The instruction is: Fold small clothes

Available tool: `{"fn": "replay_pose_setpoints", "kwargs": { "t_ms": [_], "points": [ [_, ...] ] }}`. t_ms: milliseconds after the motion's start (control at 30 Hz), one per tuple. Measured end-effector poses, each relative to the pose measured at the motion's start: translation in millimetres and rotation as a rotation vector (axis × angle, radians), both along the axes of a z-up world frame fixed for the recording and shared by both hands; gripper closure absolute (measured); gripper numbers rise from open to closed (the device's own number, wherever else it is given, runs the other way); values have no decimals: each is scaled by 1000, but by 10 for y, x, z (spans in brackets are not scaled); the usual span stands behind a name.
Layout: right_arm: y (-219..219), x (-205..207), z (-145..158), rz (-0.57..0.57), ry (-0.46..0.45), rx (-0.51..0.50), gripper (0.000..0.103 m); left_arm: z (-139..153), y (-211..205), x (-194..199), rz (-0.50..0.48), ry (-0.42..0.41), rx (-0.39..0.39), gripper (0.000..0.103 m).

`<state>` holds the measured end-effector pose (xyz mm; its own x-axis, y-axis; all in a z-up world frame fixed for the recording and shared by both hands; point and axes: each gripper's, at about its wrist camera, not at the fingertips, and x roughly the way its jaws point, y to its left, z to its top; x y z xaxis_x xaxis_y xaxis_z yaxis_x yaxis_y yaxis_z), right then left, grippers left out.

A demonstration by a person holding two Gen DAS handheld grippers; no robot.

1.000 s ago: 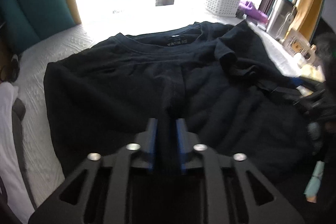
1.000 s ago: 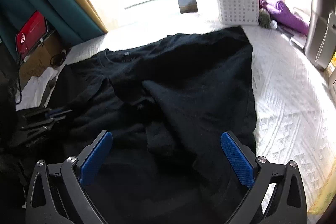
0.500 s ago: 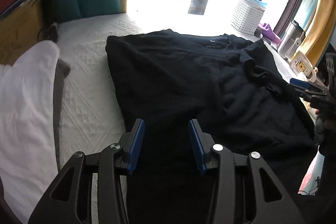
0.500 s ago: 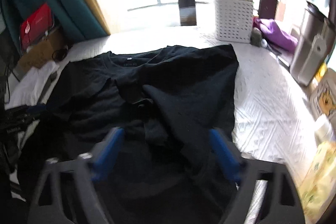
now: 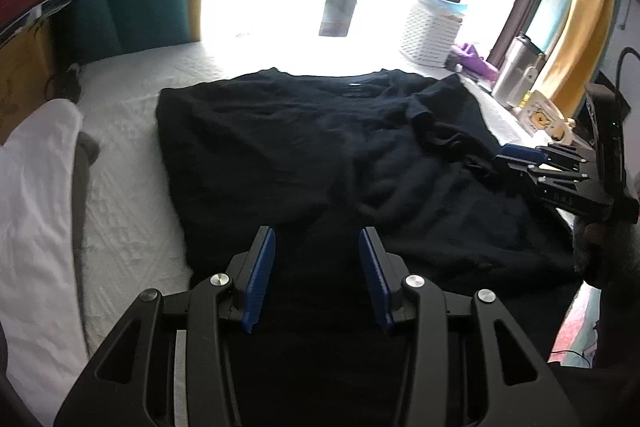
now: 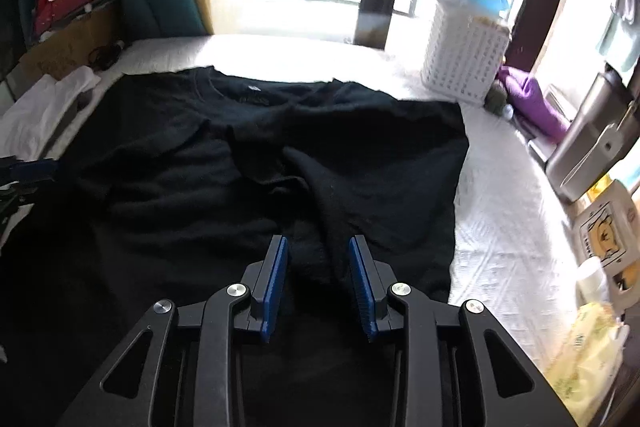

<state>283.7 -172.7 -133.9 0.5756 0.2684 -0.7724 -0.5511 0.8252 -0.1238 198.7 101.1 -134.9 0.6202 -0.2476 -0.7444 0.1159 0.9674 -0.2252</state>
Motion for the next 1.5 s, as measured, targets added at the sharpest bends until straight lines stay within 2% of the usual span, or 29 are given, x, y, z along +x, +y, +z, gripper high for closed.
{"fn": "replay_pose_setpoints", "kwargs": {
  "t_ms": [133, 300, 400, 500, 533, 633, 833, 967, 1100, 1200, 1267, 1300, 1333, 1400, 1500],
  "points": [
    [118, -24, -114, 45, 37, -11, 69, -2, -134, 21, -31, -2, -7, 60],
    [124, 144, -286, -37, 8, -78, 69, 13, -274, 9, -66, -9, 3, 60],
    [129, 201, -341, -30, 5, -98, 69, -5, -297, 3, -70, -3, 8, 60],
    [111, 237, -357, -22, 1, -71, 71, -32, -293, 20, -63, 5, 8, 60],
    [79, 252, -345, -20, 21, -47, 81, -33, -291, 23, -59, 6, 10, 60],
    [49, 221, -313, 1, 45, -16, 87, -21, -303, 9, -60, 1, 14, 60],
    [61, -18, -188, 58, 62, 9, 87, 11, -309, -25, -64, -5, 18, 60],
    [154, -183, -220, 99, 85, 3, 87, 13, -321, -58, -67, -4, 20, 60],
    [187, -234, -333, 90, 101, -4, 87, -23, -297, -118, -59, 10, 23, 60],
    [177, -278, -312, 70, 92, 11, 86, -43, -256, -190, -47, 19, 26, 60],
    [175, -295, -320, 62, 91, 4, 82, -57, -226, -245, -36, 23, 25, 60],
    [162, -302, -323, 62, 94, 12, 69, -62, -214, -274, -29, 21, 24, 60],
    [136, -302, -333, 56, 105, 24, 38, -68, -200, -307, -20, 19, 22, 60],
    [102, -341, -346, 43, 111, 37, 0, -89, -174, -381, -6, 19, 18, 59],
    [38, -447, -358, 34, 102, 41, 0, -115, -138, -509, 6, 19, 5, 48]
  ]
}}
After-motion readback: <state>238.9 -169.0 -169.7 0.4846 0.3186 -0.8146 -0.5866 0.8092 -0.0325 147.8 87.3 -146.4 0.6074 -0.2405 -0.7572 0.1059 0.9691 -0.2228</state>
